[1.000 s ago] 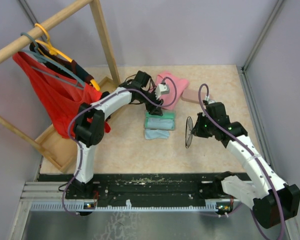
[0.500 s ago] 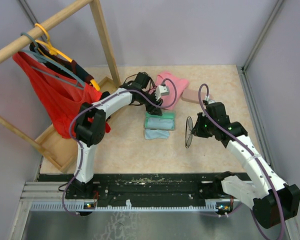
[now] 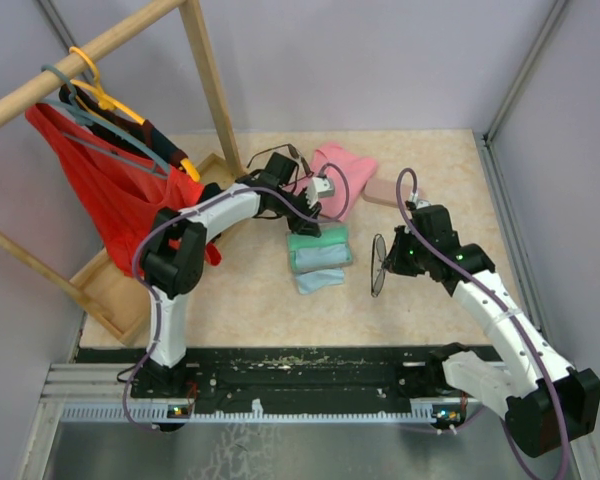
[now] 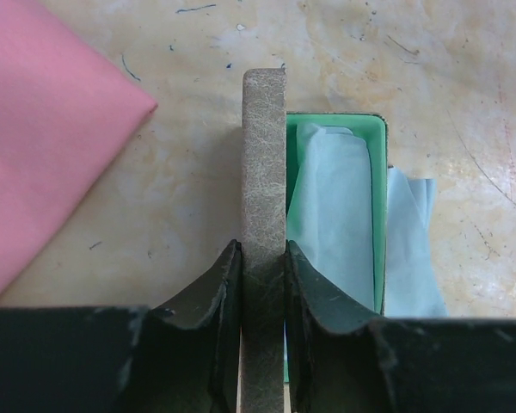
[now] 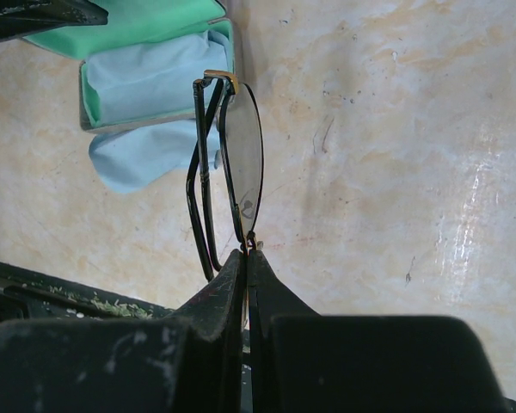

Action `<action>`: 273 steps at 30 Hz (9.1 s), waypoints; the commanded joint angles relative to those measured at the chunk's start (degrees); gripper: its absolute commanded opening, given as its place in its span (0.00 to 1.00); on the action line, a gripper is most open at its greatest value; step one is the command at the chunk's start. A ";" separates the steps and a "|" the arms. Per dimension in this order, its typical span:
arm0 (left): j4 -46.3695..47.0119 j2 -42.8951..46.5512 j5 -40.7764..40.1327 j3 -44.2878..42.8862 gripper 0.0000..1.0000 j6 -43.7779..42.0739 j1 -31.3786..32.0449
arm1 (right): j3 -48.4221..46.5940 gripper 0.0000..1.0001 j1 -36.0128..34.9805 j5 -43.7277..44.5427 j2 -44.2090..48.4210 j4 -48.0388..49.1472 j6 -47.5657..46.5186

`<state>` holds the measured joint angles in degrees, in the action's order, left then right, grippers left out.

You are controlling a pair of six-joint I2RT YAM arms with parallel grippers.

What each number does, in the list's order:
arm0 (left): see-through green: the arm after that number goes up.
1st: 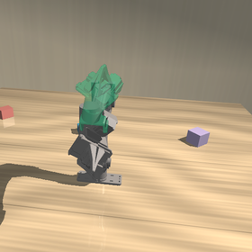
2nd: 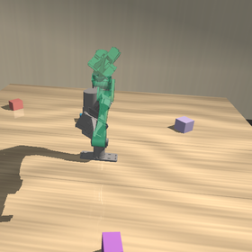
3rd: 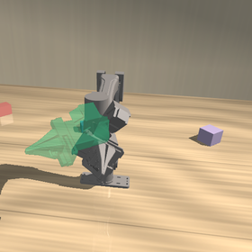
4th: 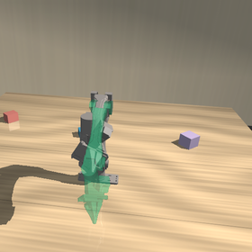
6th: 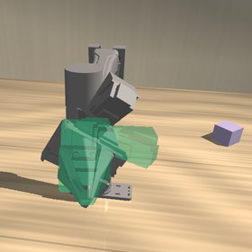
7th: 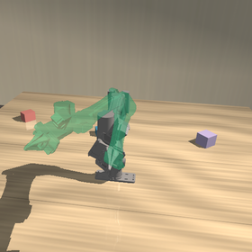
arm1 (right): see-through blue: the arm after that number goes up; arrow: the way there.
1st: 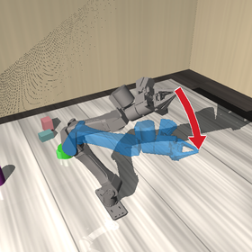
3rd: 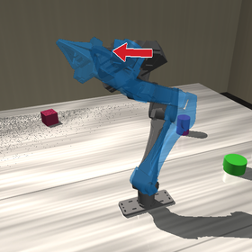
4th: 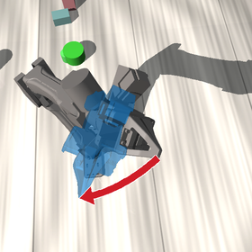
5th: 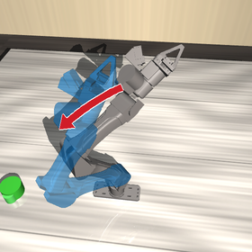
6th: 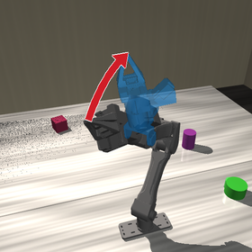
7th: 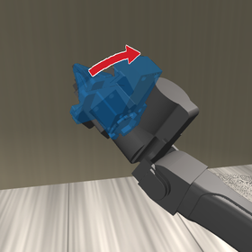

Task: Organize the sunglasses
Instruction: Adjust the sunglasses case at the center of the board, then place the sunglasses in the sunglasses case, then adjust the sunglasses in the sunglasses case.

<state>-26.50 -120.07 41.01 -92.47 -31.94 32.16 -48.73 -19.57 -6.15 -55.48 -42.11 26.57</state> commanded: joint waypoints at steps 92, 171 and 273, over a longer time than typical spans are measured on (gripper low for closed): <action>26.14 26.88 -66.52 38.87 0.47 66.41 10.11 | -10.38 0.00 -4.33 -28.10 -45.63 50.76 13.82; 27.14 27.61 -65.36 40.35 0.45 65.34 9.67 | -23.16 0.21 -9.61 -16.30 -54.26 33.82 6.62; 27.73 27.57 -64.31 40.88 0.45 64.75 9.41 | -28.24 0.00 -15.85 -3.86 -54.97 24.12 -2.75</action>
<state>0.05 -93.62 -23.68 -52.29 33.19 41.95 -73.73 -34.46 -9.96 -110.52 -18.85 24.47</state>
